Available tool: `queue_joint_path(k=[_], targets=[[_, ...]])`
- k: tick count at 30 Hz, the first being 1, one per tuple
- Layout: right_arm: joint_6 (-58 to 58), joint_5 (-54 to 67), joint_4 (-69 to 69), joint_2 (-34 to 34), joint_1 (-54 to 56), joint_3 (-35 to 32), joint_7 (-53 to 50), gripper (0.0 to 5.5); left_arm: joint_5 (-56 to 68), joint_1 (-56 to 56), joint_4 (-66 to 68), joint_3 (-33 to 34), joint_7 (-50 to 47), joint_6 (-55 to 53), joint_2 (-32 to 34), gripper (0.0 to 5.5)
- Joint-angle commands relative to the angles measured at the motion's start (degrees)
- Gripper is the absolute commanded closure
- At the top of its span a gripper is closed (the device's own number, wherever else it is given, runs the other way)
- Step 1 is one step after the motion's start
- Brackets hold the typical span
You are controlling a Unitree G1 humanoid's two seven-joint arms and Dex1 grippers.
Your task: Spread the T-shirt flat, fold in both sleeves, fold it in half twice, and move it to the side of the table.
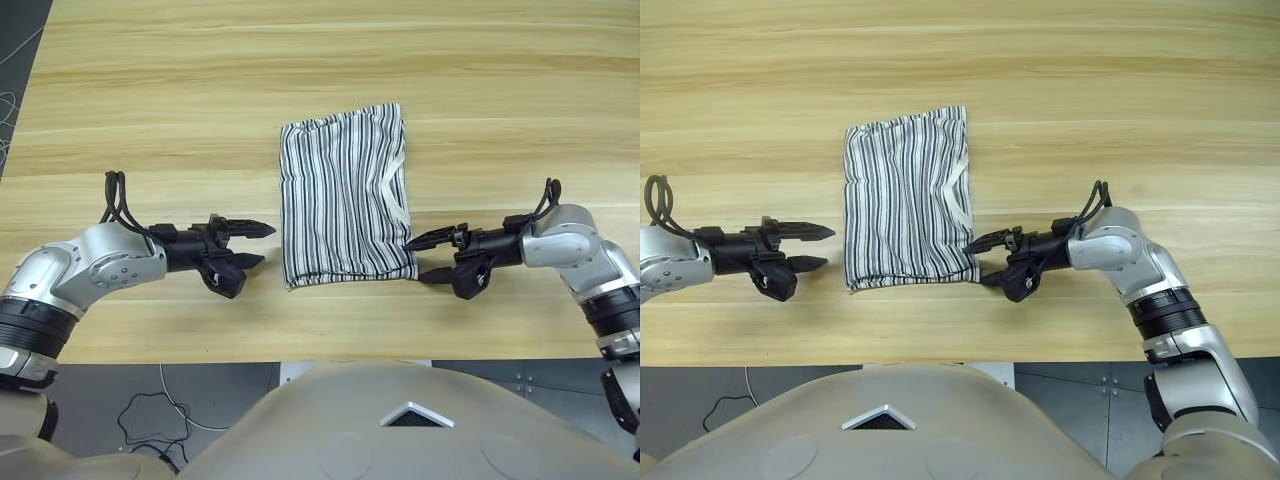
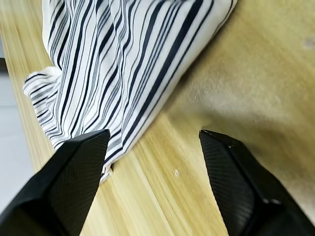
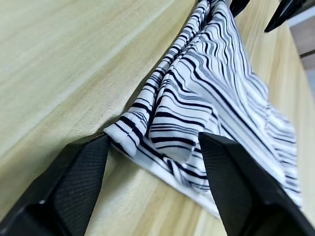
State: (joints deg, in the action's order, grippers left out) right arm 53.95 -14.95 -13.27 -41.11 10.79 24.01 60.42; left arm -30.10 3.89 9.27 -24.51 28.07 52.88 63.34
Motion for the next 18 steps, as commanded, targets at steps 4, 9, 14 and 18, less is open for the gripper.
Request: queue_joint_path(k=[4,9,14,18], targets=[[1.5,-2.8,-1.7,0.1,1.7,3.0,-3.5,2.2,-1.0,0.8,0.0,-2.7,4.5,0.0,-4.5,2.1],[2.4,-4.5,-3.4,0.2,3.0,4.3,-6.0,2.2,1.0,1.6,-0.4,-4.1,7.8,-0.3,-6.2,2.1],[2.8,-5.6,-5.0,0.2,4.1,5.6,-8.0,2.2,3.4,1.6,-1.8,-4.9,10.7,-1.4,-7.4,2.1],[2.7,-6.9,-6.3,0.8,4.7,6.8,-9.3,2.2,4.7,1.6,-2.8,-4.7,12.2,-1.9,-7.4,2.1]])
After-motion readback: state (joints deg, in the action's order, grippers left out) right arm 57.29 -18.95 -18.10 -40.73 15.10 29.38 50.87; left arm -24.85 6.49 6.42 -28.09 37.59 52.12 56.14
